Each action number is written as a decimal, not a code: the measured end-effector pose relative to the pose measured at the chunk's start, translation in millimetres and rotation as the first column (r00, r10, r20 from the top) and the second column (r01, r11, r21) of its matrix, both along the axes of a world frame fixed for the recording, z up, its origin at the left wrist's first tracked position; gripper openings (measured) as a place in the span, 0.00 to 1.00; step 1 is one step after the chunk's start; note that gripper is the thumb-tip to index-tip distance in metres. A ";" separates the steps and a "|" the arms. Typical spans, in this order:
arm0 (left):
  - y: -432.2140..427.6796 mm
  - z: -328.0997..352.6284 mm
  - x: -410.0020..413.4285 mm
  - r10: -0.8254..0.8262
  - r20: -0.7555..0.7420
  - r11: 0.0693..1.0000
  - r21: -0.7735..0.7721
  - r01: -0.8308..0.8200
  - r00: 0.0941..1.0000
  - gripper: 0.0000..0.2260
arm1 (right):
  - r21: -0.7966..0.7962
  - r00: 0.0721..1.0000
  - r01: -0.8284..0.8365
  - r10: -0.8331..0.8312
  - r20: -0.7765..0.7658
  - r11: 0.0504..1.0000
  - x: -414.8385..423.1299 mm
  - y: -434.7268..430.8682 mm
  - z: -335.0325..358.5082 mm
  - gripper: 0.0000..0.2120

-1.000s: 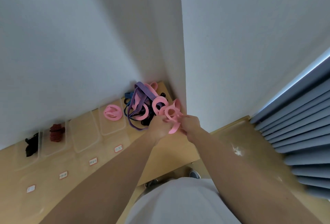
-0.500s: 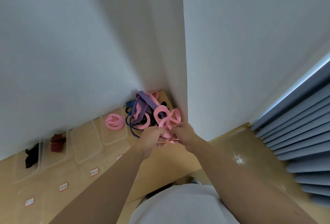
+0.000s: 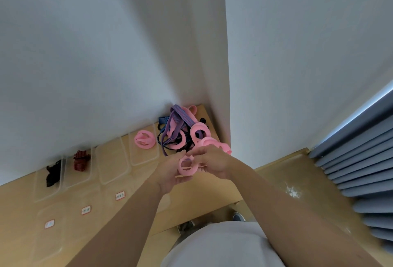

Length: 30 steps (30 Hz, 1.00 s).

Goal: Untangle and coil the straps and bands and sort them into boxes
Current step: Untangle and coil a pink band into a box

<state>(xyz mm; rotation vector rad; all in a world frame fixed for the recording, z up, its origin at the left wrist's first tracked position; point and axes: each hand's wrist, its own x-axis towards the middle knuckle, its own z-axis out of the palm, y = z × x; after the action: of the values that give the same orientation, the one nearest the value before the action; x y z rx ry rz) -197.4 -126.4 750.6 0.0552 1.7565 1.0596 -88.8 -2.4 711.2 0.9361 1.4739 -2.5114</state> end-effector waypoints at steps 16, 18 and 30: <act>-11.9 16.0 4.3 0.128 0.070 0.958 0.249 -0.142 0.989 0.10 | 0.015 0.988 0.145 -0.144 -0.060 0.989 13.1 12.9 13.6 0.11; -11.8 20.6 1.3 0.178 0.102 0.927 0.315 -0.201 0.979 0.10 | 0.058 0.985 0.169 -0.165 -0.058 0.984 11.8 17.6 17.0 0.13; -21.1 55.9 -10.9 0.499 0.183 0.634 0.589 -0.501 0.847 0.08 | 0.222 0.988 0.152 -0.140 -0.069 0.963 -32.3 18.4 51.1 0.14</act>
<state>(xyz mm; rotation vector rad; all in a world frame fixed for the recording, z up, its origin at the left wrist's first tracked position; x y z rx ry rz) -208.4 -147.5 806.5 -0.0345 1.3618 2.0344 -121.0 16.0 762.3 1.0555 1.8014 -2.5237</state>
